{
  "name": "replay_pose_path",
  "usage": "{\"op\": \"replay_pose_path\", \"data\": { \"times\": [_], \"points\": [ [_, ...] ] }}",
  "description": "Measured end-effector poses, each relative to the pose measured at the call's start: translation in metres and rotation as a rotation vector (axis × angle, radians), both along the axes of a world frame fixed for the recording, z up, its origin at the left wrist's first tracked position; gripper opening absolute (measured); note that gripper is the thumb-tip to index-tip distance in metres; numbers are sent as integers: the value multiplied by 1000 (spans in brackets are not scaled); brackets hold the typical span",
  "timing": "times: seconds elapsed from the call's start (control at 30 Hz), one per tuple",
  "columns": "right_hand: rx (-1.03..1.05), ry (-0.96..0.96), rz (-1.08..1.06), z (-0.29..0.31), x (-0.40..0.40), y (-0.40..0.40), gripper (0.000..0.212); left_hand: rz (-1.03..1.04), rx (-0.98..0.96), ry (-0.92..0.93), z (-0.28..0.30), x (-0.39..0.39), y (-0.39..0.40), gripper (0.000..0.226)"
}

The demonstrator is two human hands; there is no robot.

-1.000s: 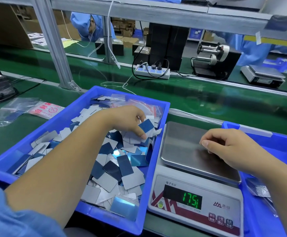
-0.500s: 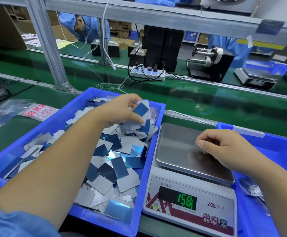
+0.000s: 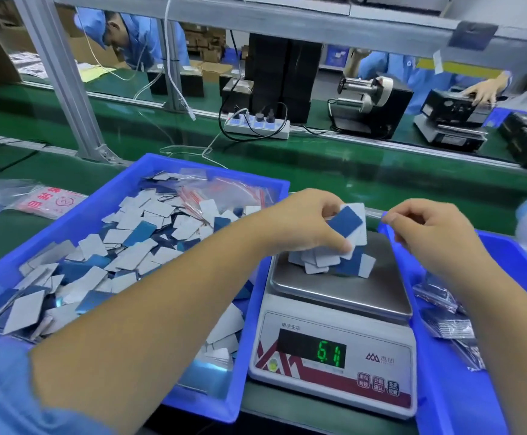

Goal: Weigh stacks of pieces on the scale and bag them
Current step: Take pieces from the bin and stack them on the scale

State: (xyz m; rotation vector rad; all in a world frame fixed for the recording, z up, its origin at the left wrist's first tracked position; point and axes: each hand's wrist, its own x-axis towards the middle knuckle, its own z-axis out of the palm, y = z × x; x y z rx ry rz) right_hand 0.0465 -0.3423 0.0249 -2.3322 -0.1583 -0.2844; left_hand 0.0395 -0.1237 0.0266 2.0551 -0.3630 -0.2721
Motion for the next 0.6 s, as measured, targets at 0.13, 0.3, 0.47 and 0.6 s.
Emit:
{"op": "replay_pose_path", "data": {
  "times": [0.13,0.3,0.47,0.6],
  "points": [
    [5,33,-31,-5,4,-2,22,-40,298,-267,1,-1,-11,19],
    [5,49,-17,-8,6,-2,21,-137,559,-368,-14,4,-5,38],
    [1,61,-8,-9,6,-1,20,-156,670,-432,-20,3,1,70],
    [1,67,4,-10,6,1,19,-202,709,-403,-20,0,3,77]
  ]
}}
